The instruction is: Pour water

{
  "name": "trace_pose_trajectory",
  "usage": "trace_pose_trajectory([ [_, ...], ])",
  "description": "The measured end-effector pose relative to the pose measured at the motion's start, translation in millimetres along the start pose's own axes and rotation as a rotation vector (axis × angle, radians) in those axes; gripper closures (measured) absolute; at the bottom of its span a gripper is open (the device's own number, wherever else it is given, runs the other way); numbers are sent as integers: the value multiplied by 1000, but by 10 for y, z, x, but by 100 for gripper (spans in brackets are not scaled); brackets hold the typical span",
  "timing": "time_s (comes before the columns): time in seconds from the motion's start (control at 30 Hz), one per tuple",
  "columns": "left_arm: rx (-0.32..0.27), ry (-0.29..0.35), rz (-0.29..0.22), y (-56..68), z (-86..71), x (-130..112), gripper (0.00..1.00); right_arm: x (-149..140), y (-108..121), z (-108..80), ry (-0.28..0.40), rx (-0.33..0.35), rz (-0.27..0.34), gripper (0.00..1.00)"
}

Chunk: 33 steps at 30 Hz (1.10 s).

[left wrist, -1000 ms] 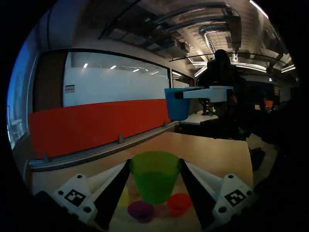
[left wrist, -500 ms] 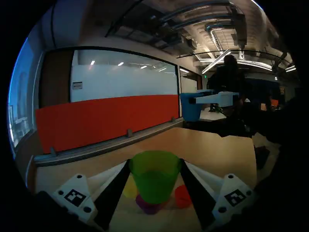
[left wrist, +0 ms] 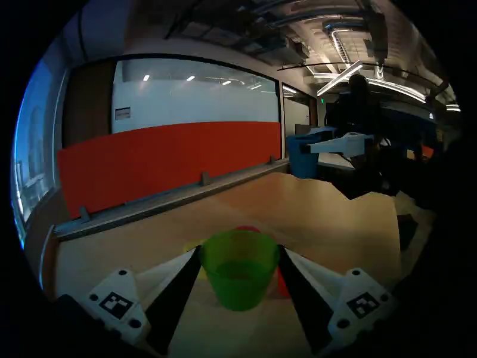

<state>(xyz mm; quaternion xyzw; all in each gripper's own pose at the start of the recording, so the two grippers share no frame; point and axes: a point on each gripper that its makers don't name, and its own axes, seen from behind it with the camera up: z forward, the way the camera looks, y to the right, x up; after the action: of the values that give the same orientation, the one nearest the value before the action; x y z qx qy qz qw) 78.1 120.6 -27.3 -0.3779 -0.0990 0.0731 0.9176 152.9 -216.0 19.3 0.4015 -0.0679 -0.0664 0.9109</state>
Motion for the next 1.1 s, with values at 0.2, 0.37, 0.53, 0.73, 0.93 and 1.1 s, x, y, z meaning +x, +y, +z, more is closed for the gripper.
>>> trace_pose_trajectory([
  [0.2, -1, -85, 10, -2, 48, -324, 11, -245, -9, 23, -45, 12, 9, 9],
  [0.37, -3, -137, 9, -6, 68, -542, 11, -443, 14, 50, -87, 10, 3, 9],
  [0.53, 0, -179, -5, -35, 91, -726, 11, -624, 33, 88, -124, 10, 2, 9],
  [0.73, 6, -226, -14, -72, 111, -964, 11, -751, 28, 122, -143, 16, 16, 9],
  [0.93, -2, -258, -21, -48, 135, -1143, 11, -842, 30, 143, -161, 18, 20, 9],
  [1.1, -3, -267, -23, -42, 155, -1222, 11, -871, 16, 154, -168, 22, 21, 9],
])
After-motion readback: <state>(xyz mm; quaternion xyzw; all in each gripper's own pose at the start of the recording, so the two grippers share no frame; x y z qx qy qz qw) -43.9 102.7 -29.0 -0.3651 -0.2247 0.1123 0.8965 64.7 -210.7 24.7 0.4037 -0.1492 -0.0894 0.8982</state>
